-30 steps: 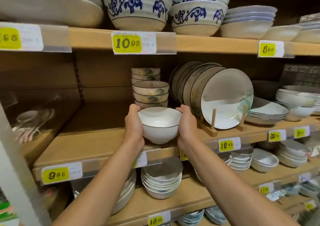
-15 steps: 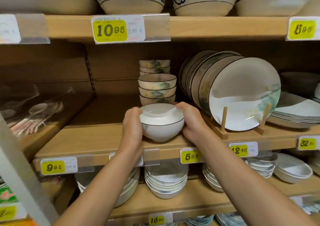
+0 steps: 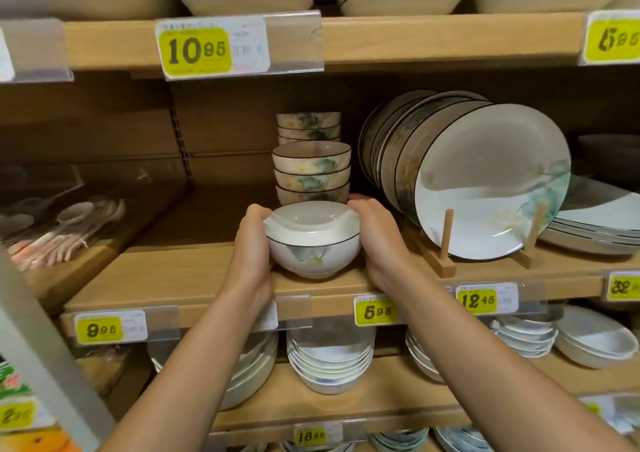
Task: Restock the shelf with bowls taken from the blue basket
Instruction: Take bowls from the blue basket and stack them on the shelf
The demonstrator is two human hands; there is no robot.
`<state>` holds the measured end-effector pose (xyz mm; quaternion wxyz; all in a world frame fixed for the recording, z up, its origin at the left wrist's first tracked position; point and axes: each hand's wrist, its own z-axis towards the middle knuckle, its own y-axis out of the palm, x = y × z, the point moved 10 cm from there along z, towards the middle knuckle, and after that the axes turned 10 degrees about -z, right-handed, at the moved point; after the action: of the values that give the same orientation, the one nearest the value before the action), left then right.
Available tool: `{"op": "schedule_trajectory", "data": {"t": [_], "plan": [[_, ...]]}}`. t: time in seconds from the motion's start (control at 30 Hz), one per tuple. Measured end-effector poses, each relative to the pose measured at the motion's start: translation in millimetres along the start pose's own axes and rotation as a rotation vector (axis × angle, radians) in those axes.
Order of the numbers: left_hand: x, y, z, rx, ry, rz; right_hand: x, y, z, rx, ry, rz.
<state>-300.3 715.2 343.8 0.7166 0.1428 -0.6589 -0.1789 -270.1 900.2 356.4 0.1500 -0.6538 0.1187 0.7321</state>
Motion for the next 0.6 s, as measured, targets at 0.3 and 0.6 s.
{"op": "schedule_trajectory", "data": {"t": [0.3, 0.6], "plan": [[-4.7, 5.0, -6.5, -0.024, -0.003, -0.058, 15.0, 10.9, -3.2, 0.013, 0.069, 0.083], [-1.2, 8.4, 3.1, 0.006, -0.07, -0.073, 10.9, 9.8, -14.2, 0.121, -0.098, -0.076]]}}
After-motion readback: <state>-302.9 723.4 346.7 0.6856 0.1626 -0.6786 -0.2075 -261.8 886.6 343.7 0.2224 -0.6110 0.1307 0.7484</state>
